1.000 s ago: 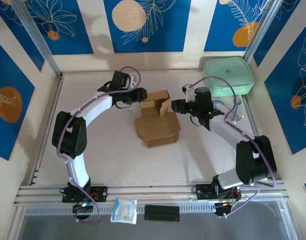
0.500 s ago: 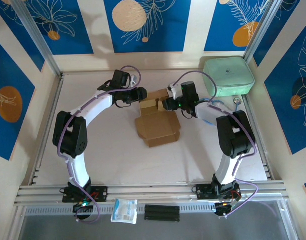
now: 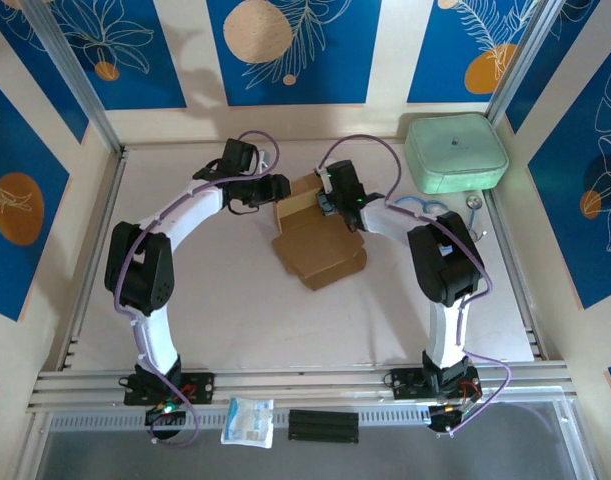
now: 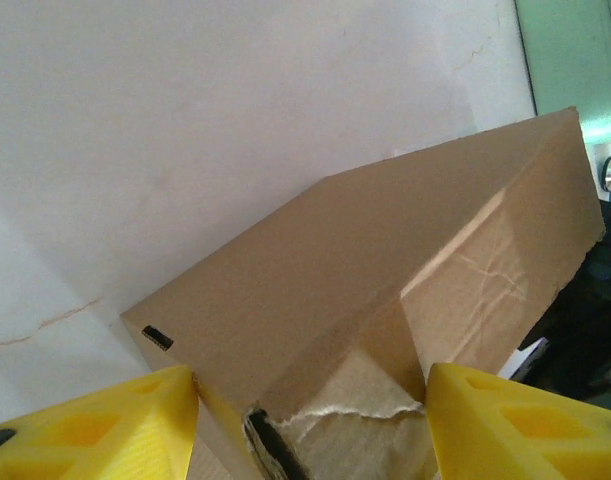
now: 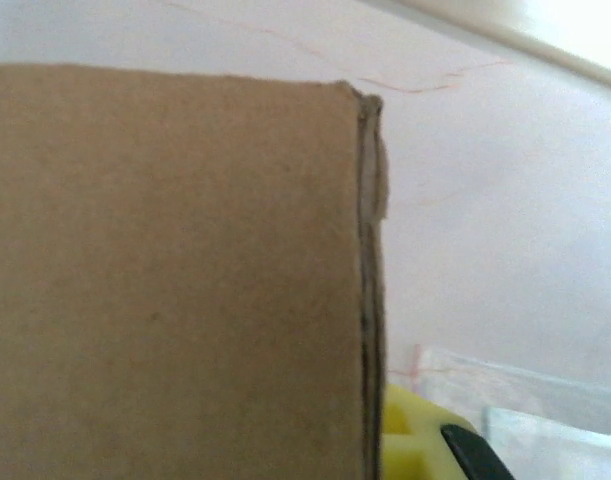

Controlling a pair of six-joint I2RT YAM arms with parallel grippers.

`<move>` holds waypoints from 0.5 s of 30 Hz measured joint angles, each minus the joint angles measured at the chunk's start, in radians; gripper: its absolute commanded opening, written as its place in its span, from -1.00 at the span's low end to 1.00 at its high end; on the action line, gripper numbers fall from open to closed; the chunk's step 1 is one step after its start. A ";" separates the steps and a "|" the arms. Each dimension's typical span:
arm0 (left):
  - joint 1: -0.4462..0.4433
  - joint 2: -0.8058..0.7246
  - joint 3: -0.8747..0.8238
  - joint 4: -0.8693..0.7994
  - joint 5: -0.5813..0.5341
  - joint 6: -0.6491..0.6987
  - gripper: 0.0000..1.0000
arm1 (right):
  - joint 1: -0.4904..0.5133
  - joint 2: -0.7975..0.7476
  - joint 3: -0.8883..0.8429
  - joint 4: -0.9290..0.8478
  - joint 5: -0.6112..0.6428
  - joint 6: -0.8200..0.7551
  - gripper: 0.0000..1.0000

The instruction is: Fold the paper box

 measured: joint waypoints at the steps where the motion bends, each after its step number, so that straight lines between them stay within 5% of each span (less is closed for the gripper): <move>1: 0.003 0.000 0.000 0.000 -0.007 0.000 0.22 | 0.020 0.012 0.012 0.003 0.061 0.004 -0.80; 3: 0.008 0.000 0.000 0.000 -0.013 0.000 0.22 | 0.047 0.029 0.027 0.003 0.137 0.015 -0.54; 6: 0.009 0.000 0.000 0.000 -0.012 0.000 0.22 | 0.066 0.065 0.056 -0.023 0.206 0.010 -0.54; 10: 0.009 0.000 0.000 0.000 -0.016 0.000 0.25 | 0.064 0.093 0.096 -0.052 0.216 0.022 -0.79; 15: 0.007 -0.043 -0.054 0.035 -0.023 0.005 0.76 | 0.060 0.087 0.100 -0.061 0.150 0.026 -1.00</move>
